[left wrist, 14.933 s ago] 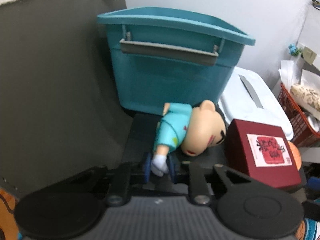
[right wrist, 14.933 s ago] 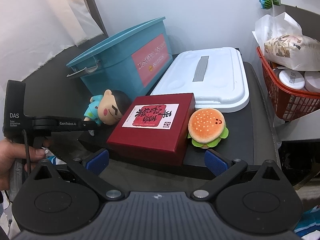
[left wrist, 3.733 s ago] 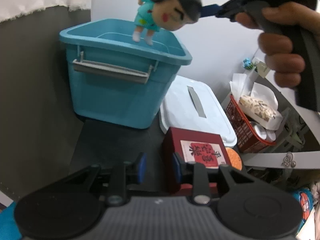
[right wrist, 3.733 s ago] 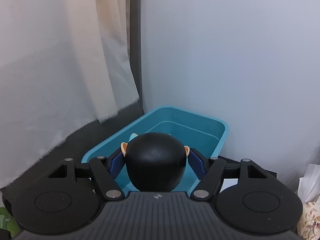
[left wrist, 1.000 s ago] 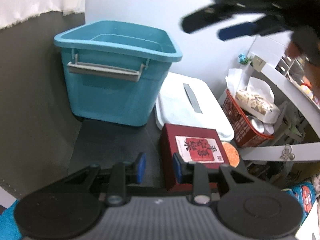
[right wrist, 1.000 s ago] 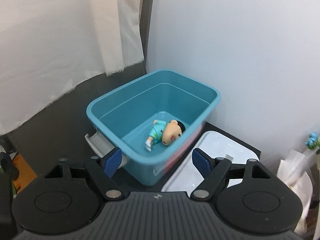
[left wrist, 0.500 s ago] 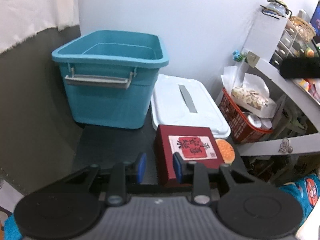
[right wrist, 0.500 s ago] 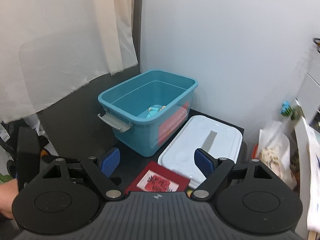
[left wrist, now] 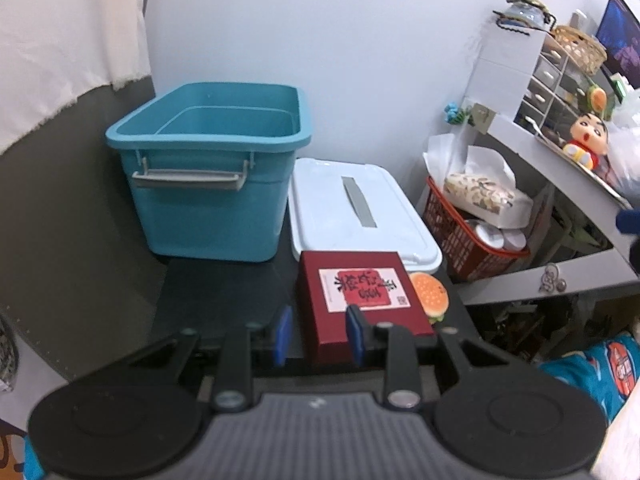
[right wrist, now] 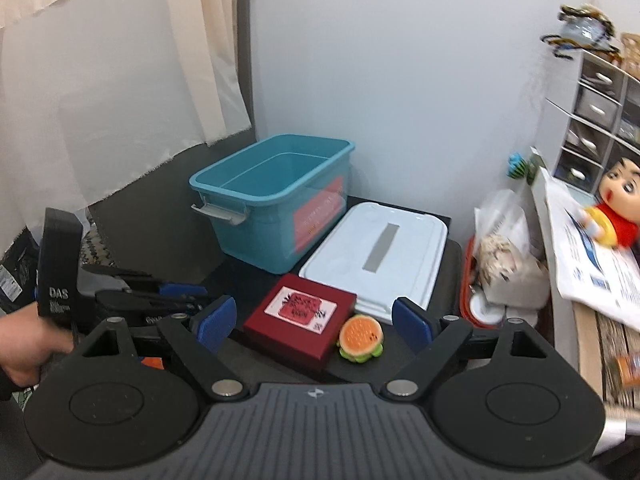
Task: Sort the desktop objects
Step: 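Withdraw the right tool up and away from the teal bin, then move the right tool toward the plush hamburger beside the red box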
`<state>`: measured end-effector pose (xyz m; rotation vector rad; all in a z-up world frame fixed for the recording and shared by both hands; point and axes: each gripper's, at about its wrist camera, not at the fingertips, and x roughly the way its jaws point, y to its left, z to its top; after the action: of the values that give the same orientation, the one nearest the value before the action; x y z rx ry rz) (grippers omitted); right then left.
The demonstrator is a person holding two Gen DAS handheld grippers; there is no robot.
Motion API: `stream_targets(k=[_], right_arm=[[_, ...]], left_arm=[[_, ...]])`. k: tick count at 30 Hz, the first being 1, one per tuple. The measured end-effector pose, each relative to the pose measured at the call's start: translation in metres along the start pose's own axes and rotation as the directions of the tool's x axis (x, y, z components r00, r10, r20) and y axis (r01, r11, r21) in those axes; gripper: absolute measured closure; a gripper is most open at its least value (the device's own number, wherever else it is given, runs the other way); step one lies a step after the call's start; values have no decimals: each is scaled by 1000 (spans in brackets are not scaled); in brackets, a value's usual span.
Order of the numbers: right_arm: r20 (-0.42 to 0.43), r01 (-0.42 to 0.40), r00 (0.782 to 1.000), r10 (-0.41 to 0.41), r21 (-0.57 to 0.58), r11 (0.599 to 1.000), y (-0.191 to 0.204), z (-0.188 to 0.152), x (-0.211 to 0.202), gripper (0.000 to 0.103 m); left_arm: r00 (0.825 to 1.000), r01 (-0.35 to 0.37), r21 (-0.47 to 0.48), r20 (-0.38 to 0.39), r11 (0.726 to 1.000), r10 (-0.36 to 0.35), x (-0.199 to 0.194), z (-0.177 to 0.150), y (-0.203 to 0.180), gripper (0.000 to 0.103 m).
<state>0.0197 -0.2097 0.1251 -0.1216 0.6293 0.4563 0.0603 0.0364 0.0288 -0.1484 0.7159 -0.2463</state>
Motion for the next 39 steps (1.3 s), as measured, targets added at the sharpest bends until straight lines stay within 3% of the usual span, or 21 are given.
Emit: stream_targets(k=[11, 17, 29, 35, 39], right_arm=[[13, -14, 1000, 13, 113, 993, -15, -42, 3, 10], [79, -13, 997, 1, 158, 987, -16, -64, 17, 6], [110, -28, 994, 7, 192, 981, -18, -75, 53, 6], [132, 4, 991, -37, 237, 971, -22, -84, 64, 6], [123, -20, 992, -11, 252, 968, -25, -88, 69, 6]], left_arm=[[1000, -10, 4, 8, 1000, 10, -10, 0, -5, 70], [1000, -16, 12, 4, 1000, 16, -6, -2, -6, 70], [999, -24, 21, -25, 999, 24, 10, -5, -5, 70], [999, -22, 22, -23, 999, 23, 11, -3, -6, 70], [999, -21, 28, -26, 999, 21, 14, -3, -9, 70]])
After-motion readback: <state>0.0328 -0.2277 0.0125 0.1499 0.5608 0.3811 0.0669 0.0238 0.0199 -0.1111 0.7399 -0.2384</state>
